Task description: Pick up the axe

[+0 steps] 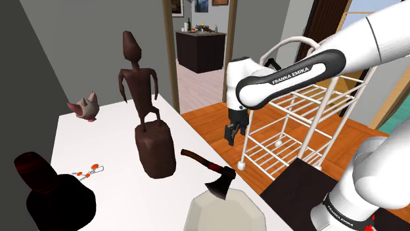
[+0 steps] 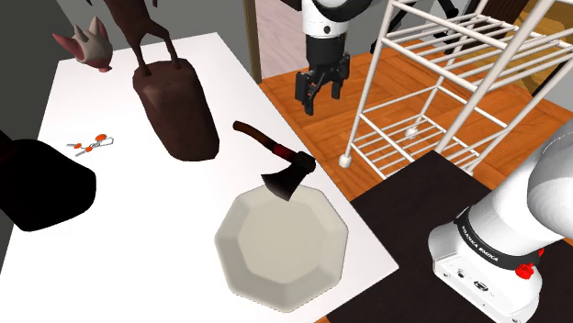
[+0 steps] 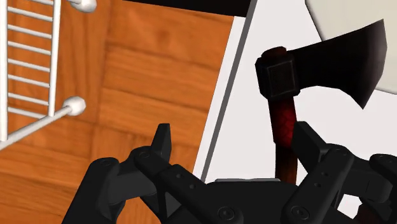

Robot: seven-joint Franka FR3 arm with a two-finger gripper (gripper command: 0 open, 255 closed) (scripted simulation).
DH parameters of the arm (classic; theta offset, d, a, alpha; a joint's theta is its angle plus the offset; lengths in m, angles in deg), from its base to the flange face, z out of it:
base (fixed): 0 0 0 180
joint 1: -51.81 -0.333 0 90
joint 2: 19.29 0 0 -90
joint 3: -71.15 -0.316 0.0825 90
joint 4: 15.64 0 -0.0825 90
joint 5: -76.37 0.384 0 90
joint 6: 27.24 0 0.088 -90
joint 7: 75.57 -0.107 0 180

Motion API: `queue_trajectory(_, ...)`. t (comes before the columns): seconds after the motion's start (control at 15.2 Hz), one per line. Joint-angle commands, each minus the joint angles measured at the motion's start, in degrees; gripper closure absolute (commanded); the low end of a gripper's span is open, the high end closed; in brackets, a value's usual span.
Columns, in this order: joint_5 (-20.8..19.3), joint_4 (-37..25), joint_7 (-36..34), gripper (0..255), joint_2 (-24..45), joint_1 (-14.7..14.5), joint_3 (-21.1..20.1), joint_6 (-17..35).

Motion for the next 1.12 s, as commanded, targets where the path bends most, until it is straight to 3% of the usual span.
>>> queue_trajectory(0.0, -0.64, -1.62, -1.07, 0, 3.93, -0.45, -1.02, 2.75)
queue_trajectory(0.66, -7.79, -13.98, -9.02, 0, 24.73, -4.28, -4.54, 12.23)
queue_trajectory(1.06, -9.16, -13.7, -10.04, 0, 28.08, -4.8, -4.1, 15.77)
